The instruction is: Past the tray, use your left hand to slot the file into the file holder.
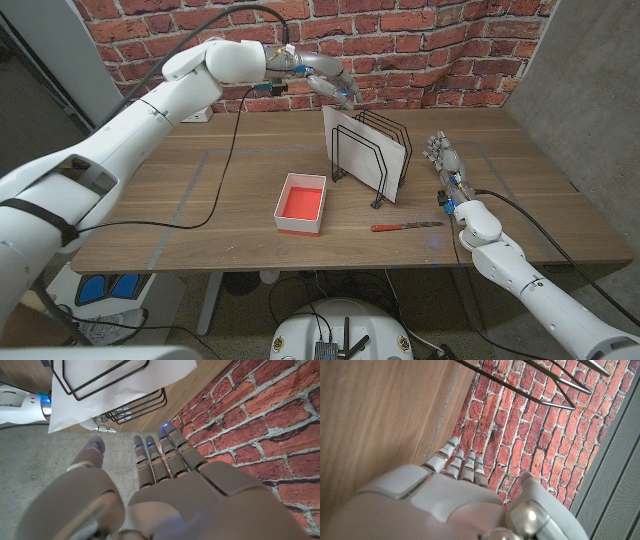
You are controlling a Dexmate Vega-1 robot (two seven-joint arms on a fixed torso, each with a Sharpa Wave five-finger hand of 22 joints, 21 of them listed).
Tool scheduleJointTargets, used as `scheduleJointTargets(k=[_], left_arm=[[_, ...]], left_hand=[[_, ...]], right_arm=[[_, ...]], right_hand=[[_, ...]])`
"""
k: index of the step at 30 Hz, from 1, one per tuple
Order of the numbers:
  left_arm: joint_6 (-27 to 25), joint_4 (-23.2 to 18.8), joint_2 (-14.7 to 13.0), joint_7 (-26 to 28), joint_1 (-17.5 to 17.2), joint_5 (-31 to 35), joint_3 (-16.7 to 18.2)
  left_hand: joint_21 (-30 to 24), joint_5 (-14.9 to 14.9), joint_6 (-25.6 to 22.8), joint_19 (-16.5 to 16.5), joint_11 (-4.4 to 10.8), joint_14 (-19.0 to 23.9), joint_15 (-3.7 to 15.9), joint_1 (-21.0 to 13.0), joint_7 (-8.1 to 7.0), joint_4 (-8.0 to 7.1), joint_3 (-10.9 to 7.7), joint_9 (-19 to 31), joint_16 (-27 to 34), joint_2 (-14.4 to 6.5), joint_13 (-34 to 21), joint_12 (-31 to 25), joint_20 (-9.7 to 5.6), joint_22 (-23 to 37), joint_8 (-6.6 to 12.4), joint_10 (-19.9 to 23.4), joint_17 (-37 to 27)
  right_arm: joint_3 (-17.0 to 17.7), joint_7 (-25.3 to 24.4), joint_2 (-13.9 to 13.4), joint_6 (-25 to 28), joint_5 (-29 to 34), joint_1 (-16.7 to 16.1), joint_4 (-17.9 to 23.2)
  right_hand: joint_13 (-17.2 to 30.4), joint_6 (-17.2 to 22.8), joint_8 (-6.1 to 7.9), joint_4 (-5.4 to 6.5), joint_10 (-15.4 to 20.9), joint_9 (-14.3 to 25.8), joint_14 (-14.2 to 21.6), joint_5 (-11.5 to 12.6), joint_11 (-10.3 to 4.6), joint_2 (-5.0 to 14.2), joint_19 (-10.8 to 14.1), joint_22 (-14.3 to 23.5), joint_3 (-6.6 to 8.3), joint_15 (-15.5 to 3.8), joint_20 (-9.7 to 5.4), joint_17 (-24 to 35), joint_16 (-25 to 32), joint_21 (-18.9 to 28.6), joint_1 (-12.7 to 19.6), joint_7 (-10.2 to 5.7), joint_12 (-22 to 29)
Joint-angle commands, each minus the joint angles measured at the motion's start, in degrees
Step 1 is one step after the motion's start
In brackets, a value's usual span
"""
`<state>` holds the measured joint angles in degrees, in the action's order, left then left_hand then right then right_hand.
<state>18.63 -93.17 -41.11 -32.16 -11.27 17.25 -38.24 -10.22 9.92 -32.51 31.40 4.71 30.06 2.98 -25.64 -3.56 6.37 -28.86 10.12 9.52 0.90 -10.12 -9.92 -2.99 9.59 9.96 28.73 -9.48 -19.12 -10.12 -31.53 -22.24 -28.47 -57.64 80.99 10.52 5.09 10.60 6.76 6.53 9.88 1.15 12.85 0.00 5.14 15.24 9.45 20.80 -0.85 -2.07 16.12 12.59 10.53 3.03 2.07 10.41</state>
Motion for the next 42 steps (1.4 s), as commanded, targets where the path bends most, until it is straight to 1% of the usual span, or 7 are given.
scheduleJointTargets(k=[1, 14, 16, 21, 30, 36, 42], left_arm=[[-5.51, -6.76, -4.02, 7.66, -8.00, -0.19, 4.69], [-9.53, -11.13, -7.41, 16.03, -16.42, -2.18, 9.75], [-9.83, -11.41, -7.89, 16.89, -17.46, -2.94, 10.48], [-10.42, -11.78, -8.86, 18.92, -19.45, -3.99, 11.80], [-11.13, -11.38, -9.03, 24.21, -23.73, -6.90, 14.19], [-10.86, -11.20, -8.83, 28.14, -26.81, -8.45, 15.40], [-11.74, -11.67, -7.62, 32.27, -30.59, -10.97, 16.70]], left_hand=[[-0.10, 0.08, 0.58, -0.53, -0.04, -0.51, 2.48, 0.84, -0.26, -0.37, -0.38, 0.15, 0.25, -0.34, -0.10, -0.30, -3.72, 0.14, -0.01, -0.41, -0.14], [0.12, 0.11, 4.53, -3.40, -0.41, -4.07, 1.54, 3.23, -0.13, -0.46, -0.22, 0.05, -0.01, -1.58, -0.07, -0.17, -3.78, 0.08, -0.39, -2.94, -0.08], [0.15, 0.11, 5.86, -4.47, -1.13, -5.17, 0.97, 4.19, 0.18, -0.49, -0.03, 0.03, 0.02, -1.78, -0.06, -0.07, -3.89, 0.07, -0.29, -4.37, -0.10], [0.26, 0.15, 7.93, -6.55, -1.69, -7.52, -0.02, 5.57, 0.50, -0.44, 0.17, -0.01, -0.05, -2.28, -0.04, -0.10, -3.67, 0.04, -0.22, -6.32, -0.11], [0.29, 0.28, 11.82, -9.78, -3.11, -10.22, -0.98, 8.00, 1.29, -0.78, 0.34, -0.06, 0.08, -3.67, -0.01, -0.09, -3.80, 0.01, -0.41, -9.49, -0.17], [0.22, 0.34, 15.03, -11.28, -3.73, -11.81, -1.43, 8.93, 2.14, -0.61, 0.18, -0.10, 0.10, -4.62, 0.00, -0.16, -3.86, -0.01, -0.57, -11.12, -0.14], [0.24, 0.30, 18.10, -13.53, -4.10, -14.40, -1.99, 9.96, 2.16, -0.14, 0.18, -0.14, -0.02, -5.12, 0.00, -0.02, -3.72, -0.02, -0.43, -13.90, -0.11]], right_arm=[[0.24, 1.37, -0.66, -0.79, 0.15, 0.99, -0.92], [-0.02, 1.79, -0.03, -0.94, 0.06, 2.42, -2.40], [-0.03, 1.86, 0.04, -0.90, -0.03, 2.57, -2.58], [-0.22, 1.96, -0.02, -0.64, 0.15, 2.94, -3.03], [-0.35, 2.21, -0.30, -0.48, 0.29, 3.25, -3.28], [-0.62, 2.53, 0.04, -0.69, 0.40, 4.03, -4.18], [-0.88, 2.74, 0.35, -0.83, 0.45, 4.64, -4.97]], right_hand=[[0.11, 0.20, 0.10, -0.26, 0.35, 0.15, -0.36, 0.05, -0.04, 1.87, -0.19, 0.13, 0.02, -0.99, -0.89, 0.18, 0.32, 0.01, -0.42, -0.31, 0.52], [0.10, 0.12, 0.07, -0.43, 0.23, 0.14, -0.70, 0.08, -0.29, 1.97, -0.48, 0.10, 0.11, -1.39, -1.37, 0.16, 0.19, -0.03, -0.25, -0.48, 0.49], [0.10, 0.13, 0.07, -0.44, 0.26, 0.14, -0.68, 0.08, -0.35, 1.95, -0.47, 0.10, 0.12, -1.36, -1.35, 0.14, 0.18, -0.02, -0.24, -0.51, 0.50], [0.09, 0.13, 0.07, -0.39, 0.30, 0.14, -0.80, 0.06, -0.67, 1.85, -0.44, 0.09, 0.06, -1.69, -1.44, 0.15, 0.14, 0.02, -0.33, -0.65, 0.52], [0.09, -0.02, 0.02, -0.47, 0.24, 0.12, -0.80, 0.09, -1.06, 1.85, -0.30, 0.08, 0.19, -1.82, -1.62, 0.04, 0.06, 0.09, -0.21, -0.89, 0.49], [0.08, -0.04, 0.01, -0.49, 0.29, 0.12, -0.65, 0.09, -0.98, 1.74, -0.23, 0.08, 0.19, -1.81, -1.62, -0.01, 0.08, 0.13, -0.21, -0.94, 0.51], [0.08, -0.03, 0.02, -0.49, 0.31, 0.12, -0.45, 0.10, -0.93, 1.72, -0.07, 0.07, 0.23, -1.68, -1.62, -0.07, 0.12, 0.19, -0.22, -0.96, 0.52]])
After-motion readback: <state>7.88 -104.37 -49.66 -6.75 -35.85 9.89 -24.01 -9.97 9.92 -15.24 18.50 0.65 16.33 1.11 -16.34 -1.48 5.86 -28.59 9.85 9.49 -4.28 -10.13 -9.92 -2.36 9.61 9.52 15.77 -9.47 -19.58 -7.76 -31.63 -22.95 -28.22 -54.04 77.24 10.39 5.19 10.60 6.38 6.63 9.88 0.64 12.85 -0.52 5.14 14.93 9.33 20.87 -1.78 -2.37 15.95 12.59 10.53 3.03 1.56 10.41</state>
